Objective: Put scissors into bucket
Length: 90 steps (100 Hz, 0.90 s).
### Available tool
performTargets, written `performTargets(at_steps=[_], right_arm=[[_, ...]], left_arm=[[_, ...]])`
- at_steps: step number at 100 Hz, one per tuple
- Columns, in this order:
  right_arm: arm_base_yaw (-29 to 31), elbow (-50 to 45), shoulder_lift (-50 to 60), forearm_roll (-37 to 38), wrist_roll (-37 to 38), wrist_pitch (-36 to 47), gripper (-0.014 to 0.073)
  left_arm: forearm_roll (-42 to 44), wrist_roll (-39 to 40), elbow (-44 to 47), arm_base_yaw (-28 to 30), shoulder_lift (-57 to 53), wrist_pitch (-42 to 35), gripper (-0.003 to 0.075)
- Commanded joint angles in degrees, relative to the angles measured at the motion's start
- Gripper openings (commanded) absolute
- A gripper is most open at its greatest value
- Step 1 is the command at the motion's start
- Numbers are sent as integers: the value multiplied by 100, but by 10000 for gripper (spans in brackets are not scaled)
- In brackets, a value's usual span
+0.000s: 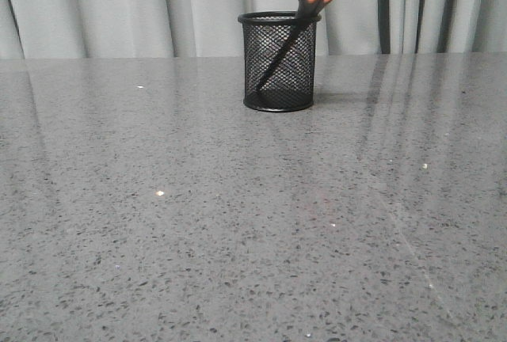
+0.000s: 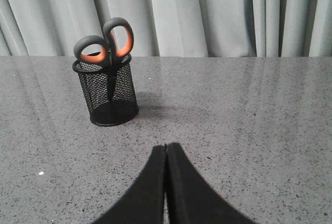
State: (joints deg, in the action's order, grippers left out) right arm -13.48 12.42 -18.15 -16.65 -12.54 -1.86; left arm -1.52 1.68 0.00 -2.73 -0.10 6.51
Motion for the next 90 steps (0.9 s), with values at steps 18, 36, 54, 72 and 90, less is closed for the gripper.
performTargets(at_steps=[18,36,54,72,90], right_arm=[[25,149,-44,-20,-19,480,-57],[25,149,-44,-20,-19,480,-57],[25,149,-44,-20,-19,508,-57],[91,-117,-32,218,12,921,-57],[563,-813,539,1026,695,1290,-57]], left_arm=[[-47,55,230,3,-165,-412,-20],[-47,55,230,3,-165,-412,-20],[-47,55,230,3,-165,-412,-20],[-47,55,230,3,-165,-412,-19],[-47,55,230,3,-165,-412,-20]])
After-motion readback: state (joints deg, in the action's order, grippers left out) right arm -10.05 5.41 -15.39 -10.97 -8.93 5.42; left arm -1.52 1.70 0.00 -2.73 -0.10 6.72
